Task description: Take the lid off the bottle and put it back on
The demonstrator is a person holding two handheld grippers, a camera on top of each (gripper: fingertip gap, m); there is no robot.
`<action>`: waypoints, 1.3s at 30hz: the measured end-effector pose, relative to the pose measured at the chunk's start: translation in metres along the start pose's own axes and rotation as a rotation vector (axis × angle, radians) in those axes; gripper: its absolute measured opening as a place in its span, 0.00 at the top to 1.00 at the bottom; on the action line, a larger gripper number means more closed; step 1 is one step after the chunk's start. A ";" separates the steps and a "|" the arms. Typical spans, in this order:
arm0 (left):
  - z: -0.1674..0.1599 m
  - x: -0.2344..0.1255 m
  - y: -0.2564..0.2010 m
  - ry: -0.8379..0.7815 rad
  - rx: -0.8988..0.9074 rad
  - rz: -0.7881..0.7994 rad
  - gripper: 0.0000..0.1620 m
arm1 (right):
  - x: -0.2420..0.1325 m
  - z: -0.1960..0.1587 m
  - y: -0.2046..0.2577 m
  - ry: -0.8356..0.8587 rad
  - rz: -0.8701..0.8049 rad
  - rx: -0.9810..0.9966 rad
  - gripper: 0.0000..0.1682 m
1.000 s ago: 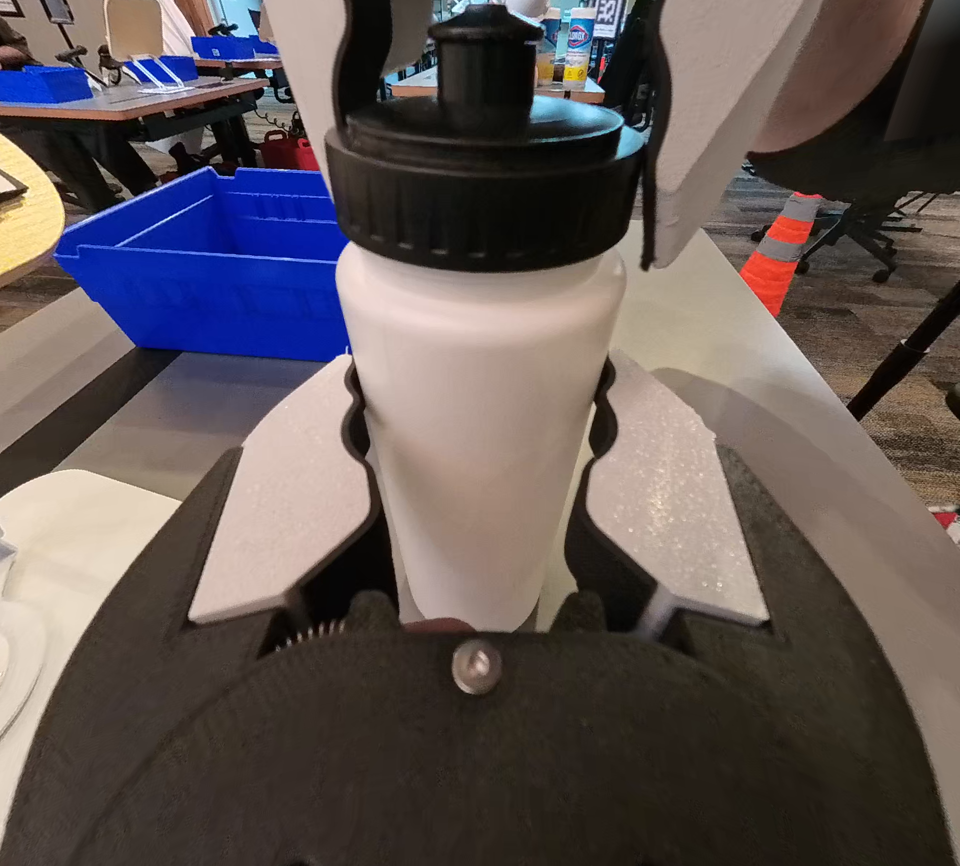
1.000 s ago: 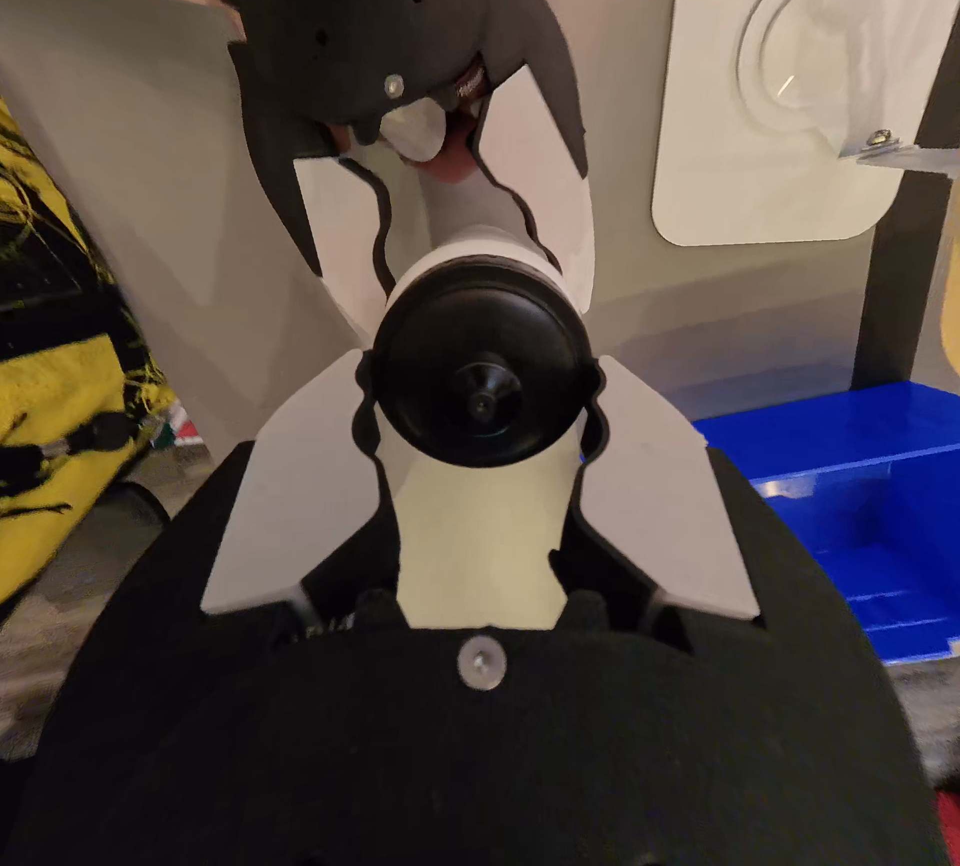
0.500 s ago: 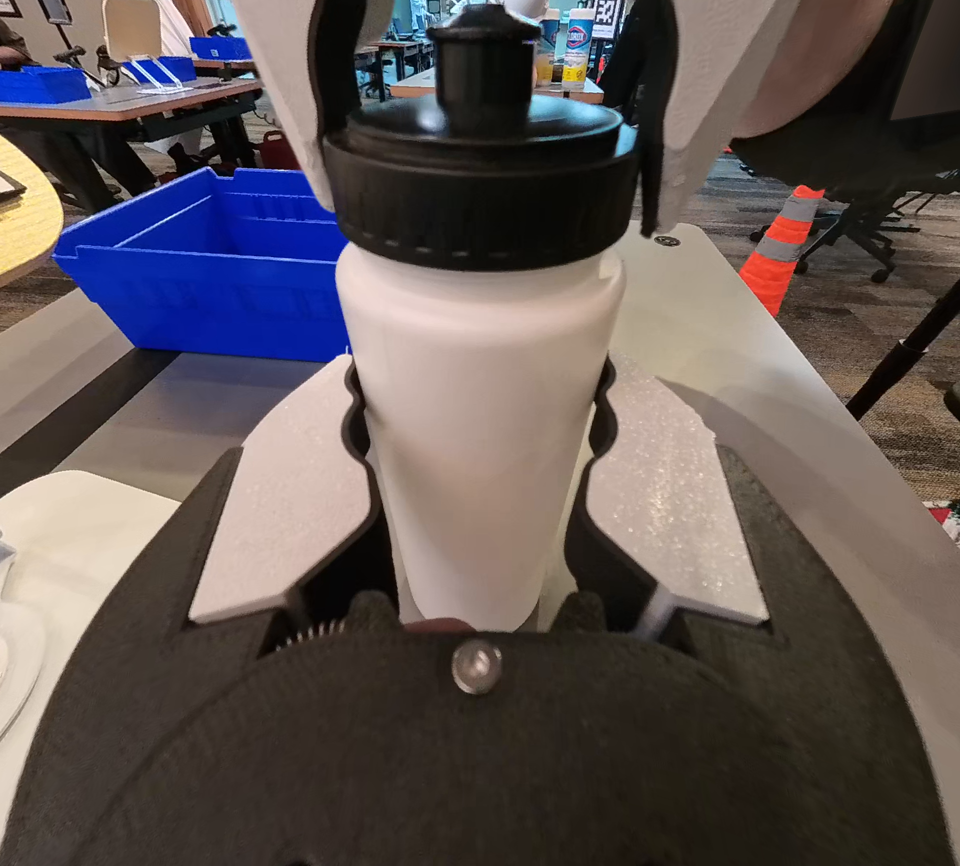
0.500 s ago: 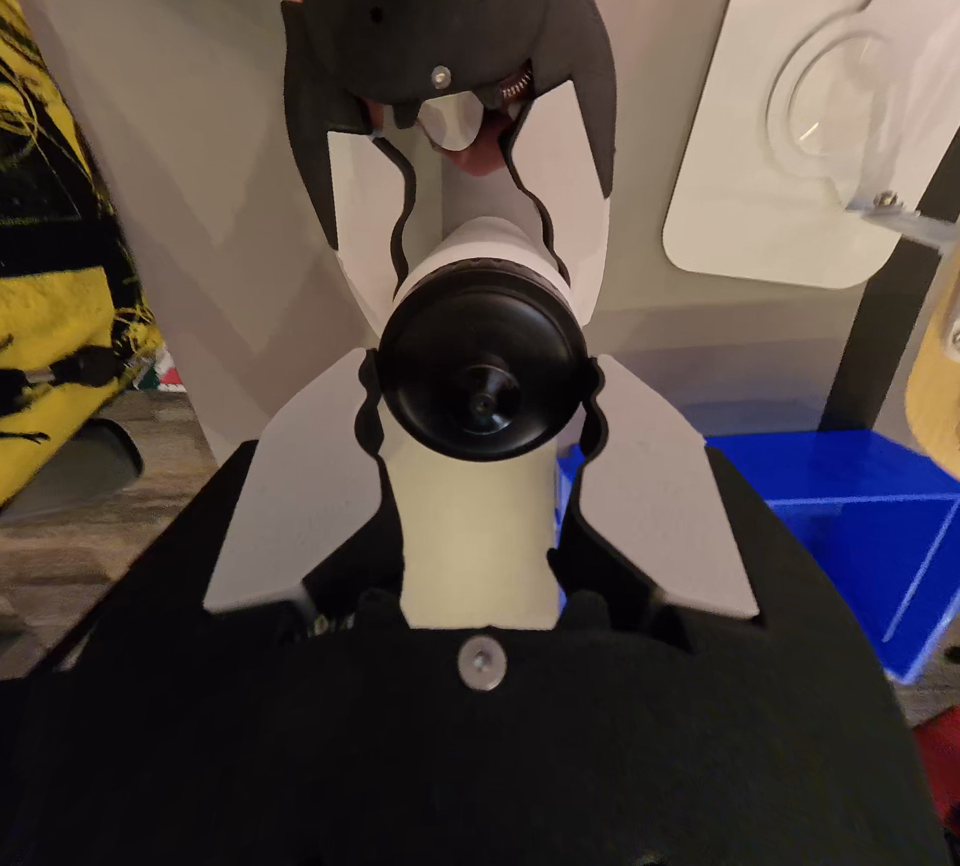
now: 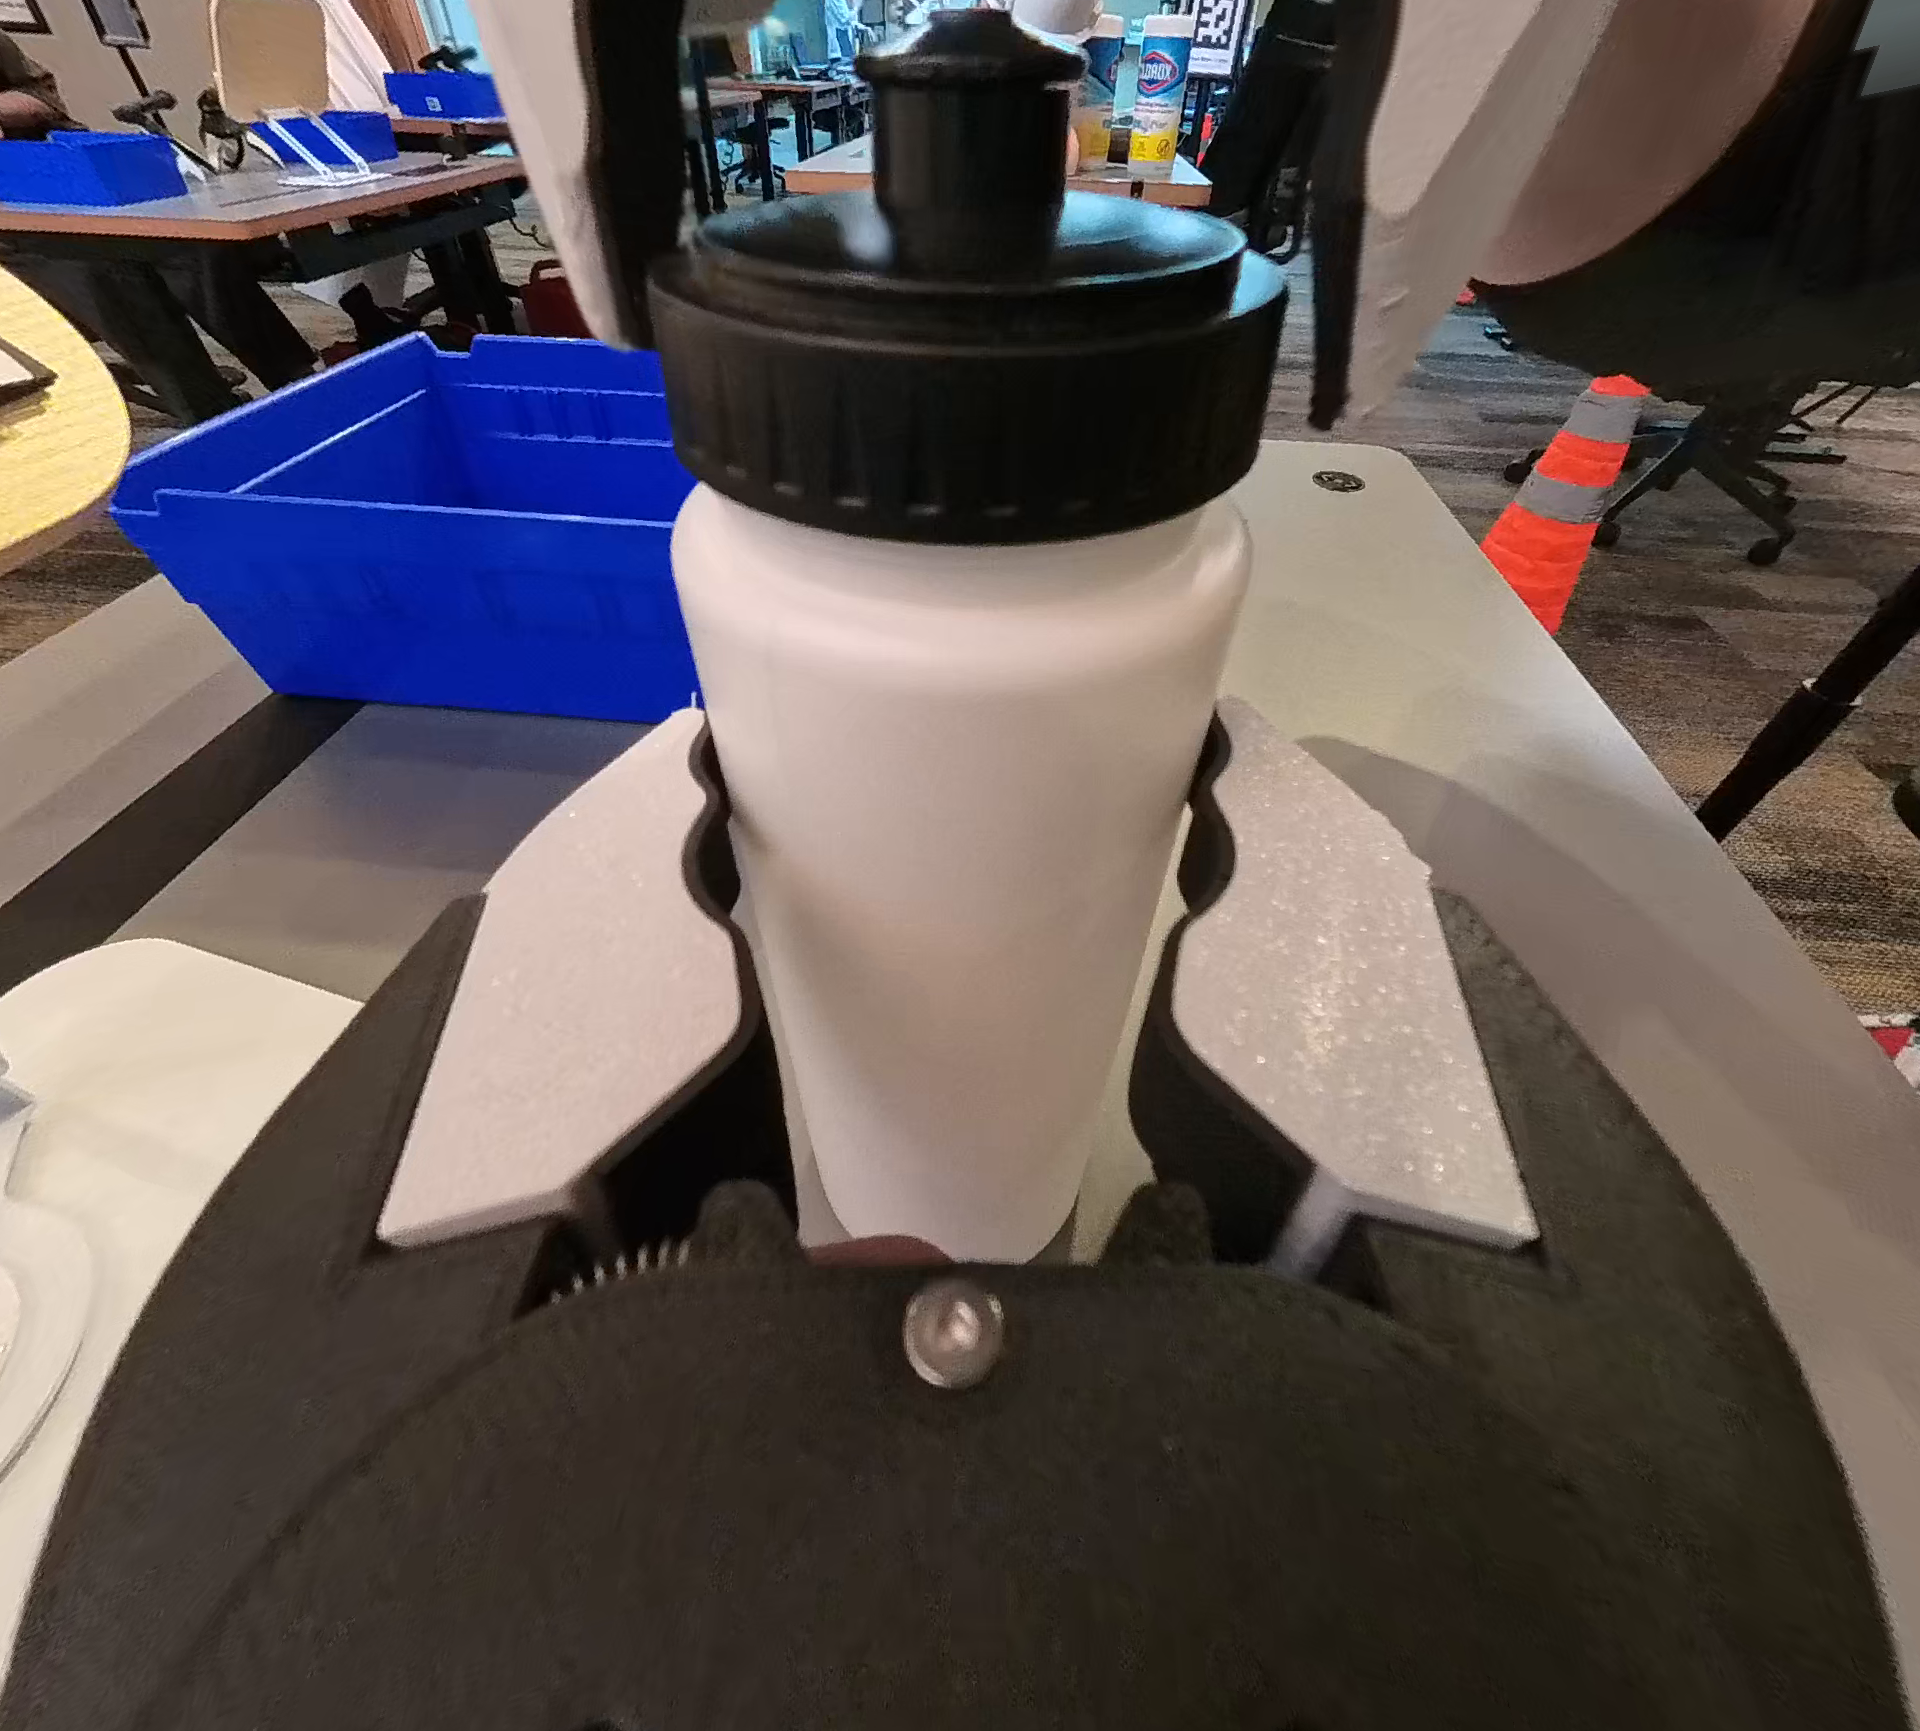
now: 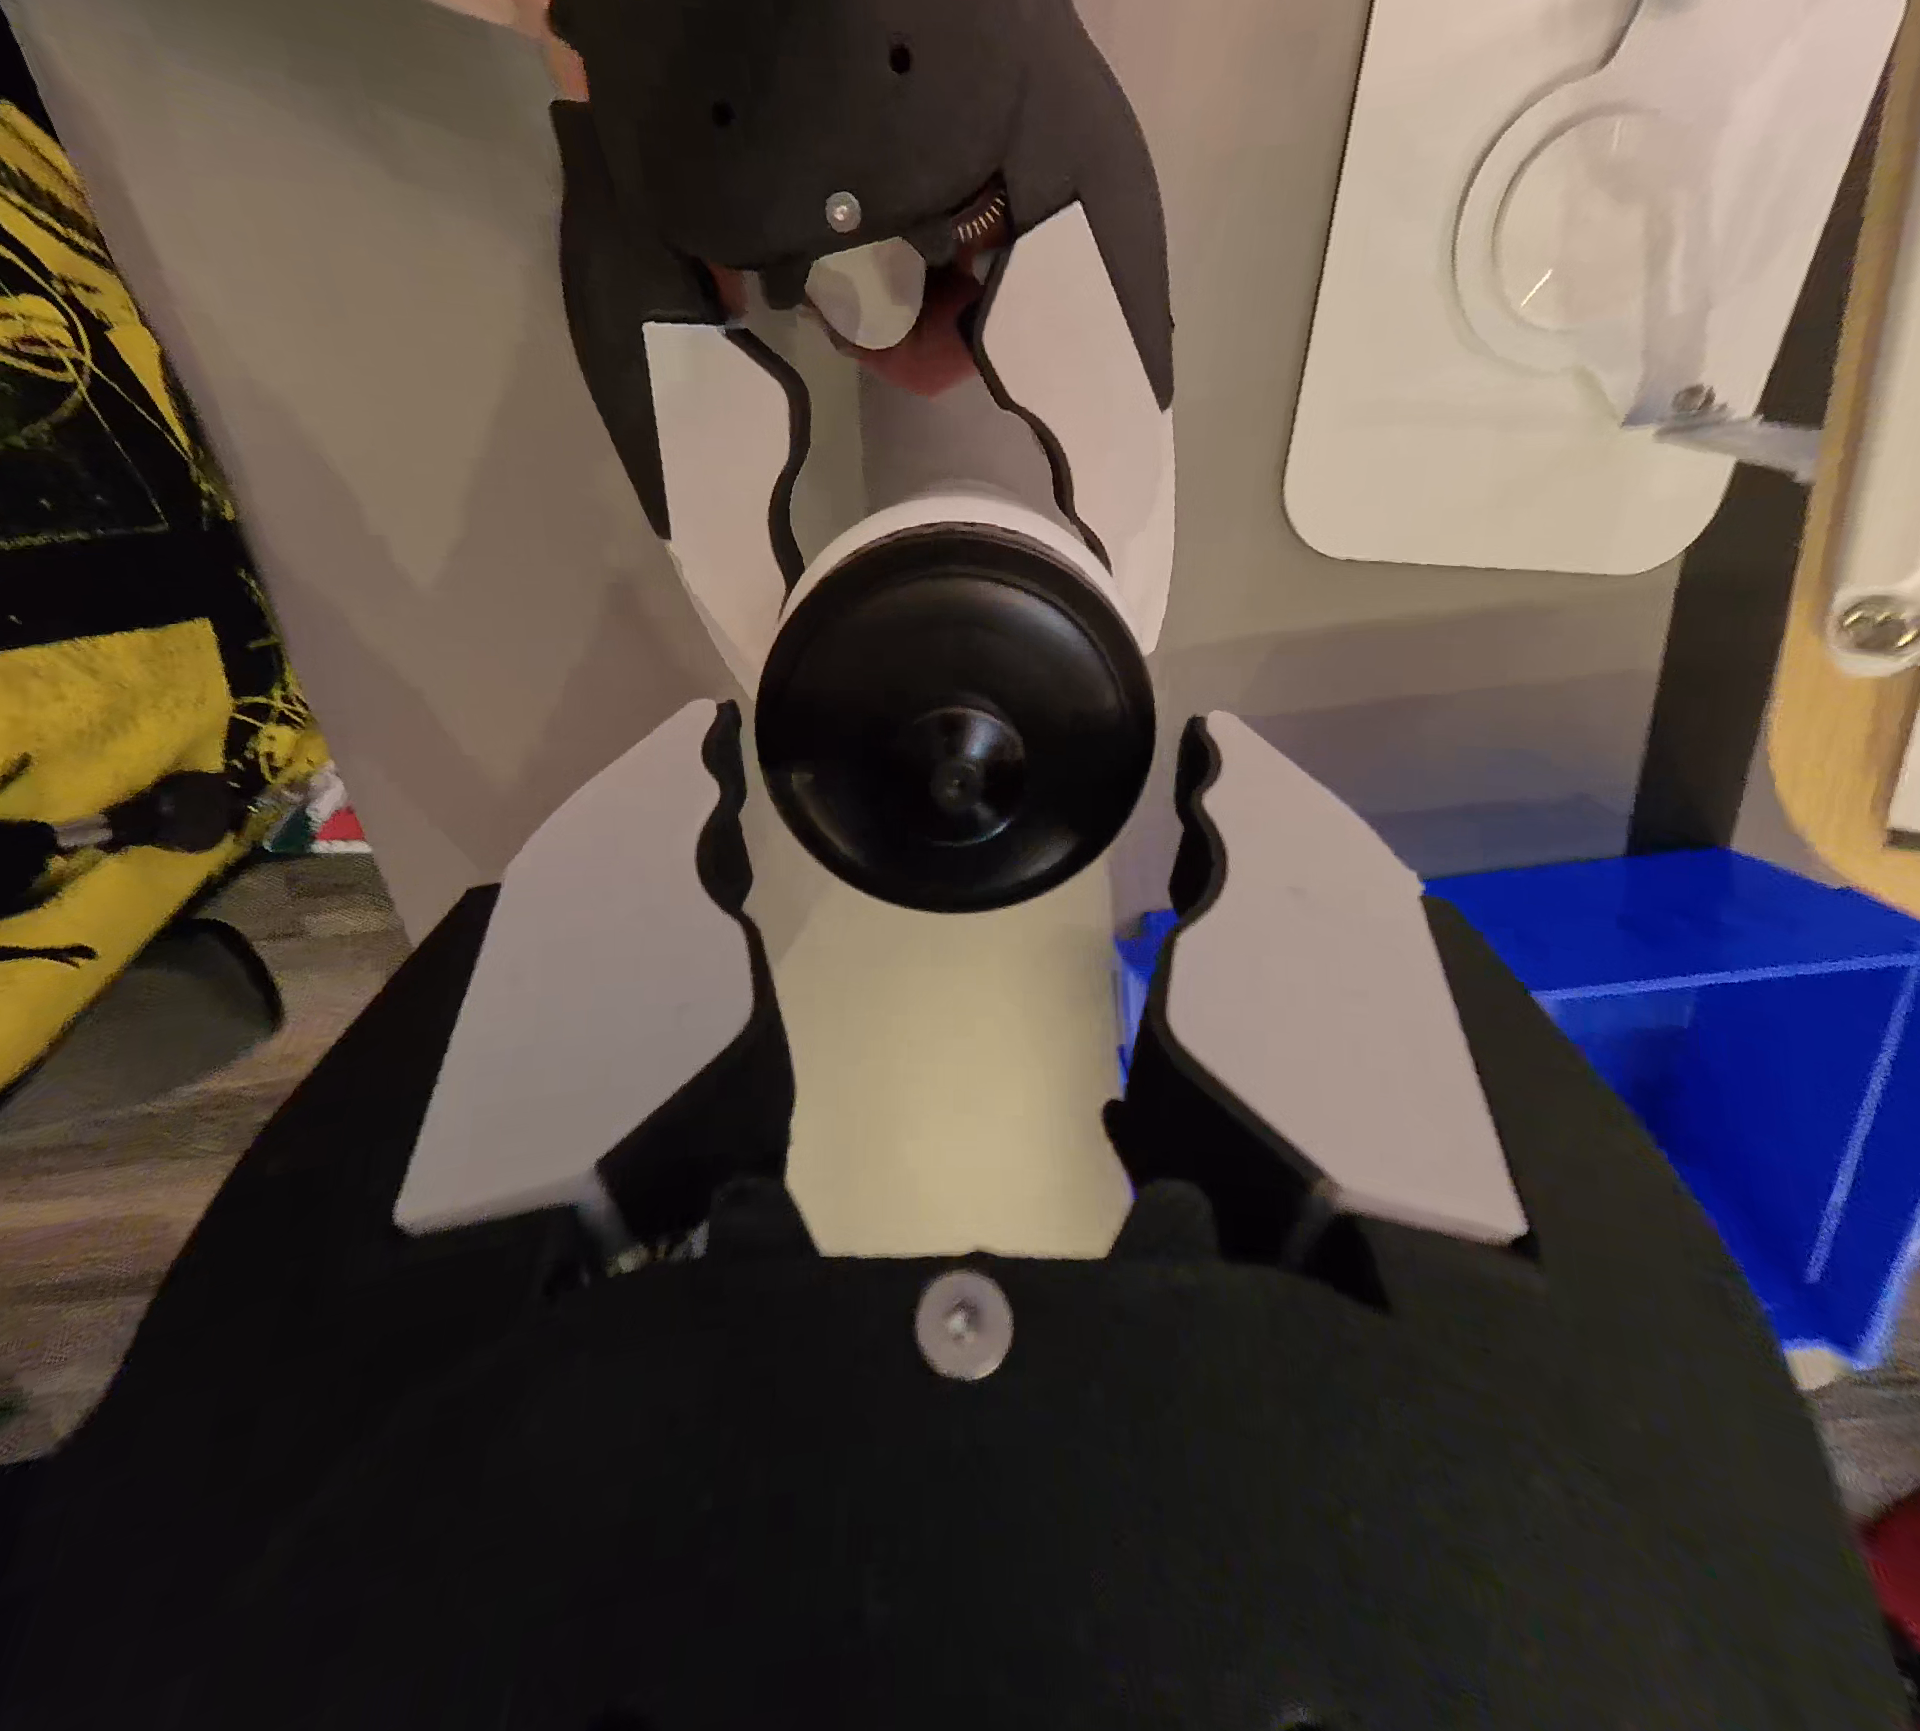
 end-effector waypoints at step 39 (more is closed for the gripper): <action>0.000 0.002 0.000 0.006 -0.007 -0.004 0.48 | 0.008 0.000 0.001 0.088 -0.024 0.094 0.55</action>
Point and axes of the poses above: each gripper's, where its closed fingertips meet, x out along the fingers, z out of its top, y = z × x across the jaws, the point moved 9 cm from there along -x, back along the fingers, and after that the axes turned 8 degrees about -y, right-handed, at the moved point
